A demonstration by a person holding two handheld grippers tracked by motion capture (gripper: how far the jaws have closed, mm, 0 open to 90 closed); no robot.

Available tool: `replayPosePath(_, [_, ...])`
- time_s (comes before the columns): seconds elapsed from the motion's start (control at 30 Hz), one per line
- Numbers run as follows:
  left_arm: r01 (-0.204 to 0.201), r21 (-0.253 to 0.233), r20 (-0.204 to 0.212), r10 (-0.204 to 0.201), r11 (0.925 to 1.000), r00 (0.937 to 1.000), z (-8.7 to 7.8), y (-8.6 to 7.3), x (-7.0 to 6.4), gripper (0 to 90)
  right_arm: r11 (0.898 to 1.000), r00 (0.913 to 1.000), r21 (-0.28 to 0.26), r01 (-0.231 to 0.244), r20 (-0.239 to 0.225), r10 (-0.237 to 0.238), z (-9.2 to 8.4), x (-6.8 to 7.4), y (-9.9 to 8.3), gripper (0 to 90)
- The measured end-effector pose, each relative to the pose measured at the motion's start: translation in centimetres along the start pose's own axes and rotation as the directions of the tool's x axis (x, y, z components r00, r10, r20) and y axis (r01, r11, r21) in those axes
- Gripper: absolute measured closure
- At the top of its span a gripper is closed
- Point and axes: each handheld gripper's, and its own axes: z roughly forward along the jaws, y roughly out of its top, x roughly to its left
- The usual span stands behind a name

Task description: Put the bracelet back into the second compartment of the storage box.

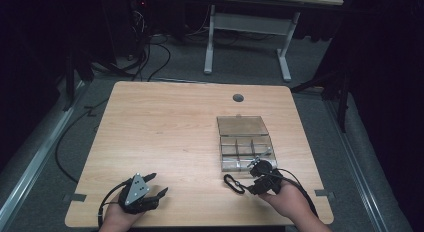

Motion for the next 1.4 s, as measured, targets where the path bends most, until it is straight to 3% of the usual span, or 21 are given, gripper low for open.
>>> replayPosePath(0.4, [-0.002,0.0,0.007,0.002,1.0,1.0,0.0,0.0,0.0,36.1,0.999,0.9979,0.013,0.052,-0.039,-0.051,0.6,1.0,1.7,52.2])
replayPosePath(0.6, [-0.004,0.0,0.008,0.004,1.0,1.0,0.0,0.0,0.0,36.0,0.998,0.9983,0.042,0.039,-0.046,-0.037,1.3,1.9,2.8,50.1])
replayPosePath(0.63, [-0.004,0.0,0.008,0.004,1.0,1.0,0.0,0.0,0.0,36.0,0.996,0.9955,0.031,0.082,-0.049,-0.081,1.5,1.8,3.0,50.0])
replayPosePath(0.67, [-0.004,0.0,0.009,0.004,1.0,1.0,0.0,0.0,-0.1,36.0,0.996,0.9952,0.034,0.085,-0.05,-0.083,1.6,1.9,3.1,49.8])
replayPosePath(0.7, [-0.004,0.0,0.009,0.004,1.0,1.0,0.0,0.0,0.0,36.0,0.998,0.9984,0.06,0.029,-0.05,-0.026,1.6,2.4,3.3,49.7])
replayPosePath(0.73, [-0.004,-0.001,0.009,0.004,1.0,0.9999,0.0,0.0,-0.1,36.0,0.995,0.9957,0.053,0.081,-0.05,-0.078,2.0,2.3,3.6,49.6])
replayPosePath(0.83, [-0.005,-0.001,0.01,0.005,1.0,0.9999,0.0,0.0,-0.1,36.0,0.993,0.9944,0.062,0.099,-0.042,-0.097,2.3,2.5,3.9,49.7])
replayPosePath(1.03, [-0.005,-0.002,0.011,0.005,1.0,0.9999,0.0,0.0,-0.1,36.0,0.988,0.9919,0.09,0.126,-0.001,-0.127,2.9,3.0,4.5,57.1])
replayPosePath(1.17, [-0.005,-0.002,0.012,0.005,1.0,0.9999,-0.1,0.0,-0.1,36.0,0.982,0.9859,0.101,0.162,0.025,-0.165,3.0,3.1,4.7,69.8])
replayPosePath(1.23, [-0.006,-0.002,0.012,0.006,1.0,0.9999,-0.1,0.0,-0.1,36.0,0.977,0.9823,0.109,0.181,0.027,-0.185,3.0,3.1,4.8,71.0])
replayPosePath(1.4, [-0.006,-0.002,0.011,0.006,1.0,0.9999,-0.1,0.0,-0.1,36.0,0.977,0.983,0.116,0.179,0.022,-0.182,2.9,3.3,4.6,71.4])
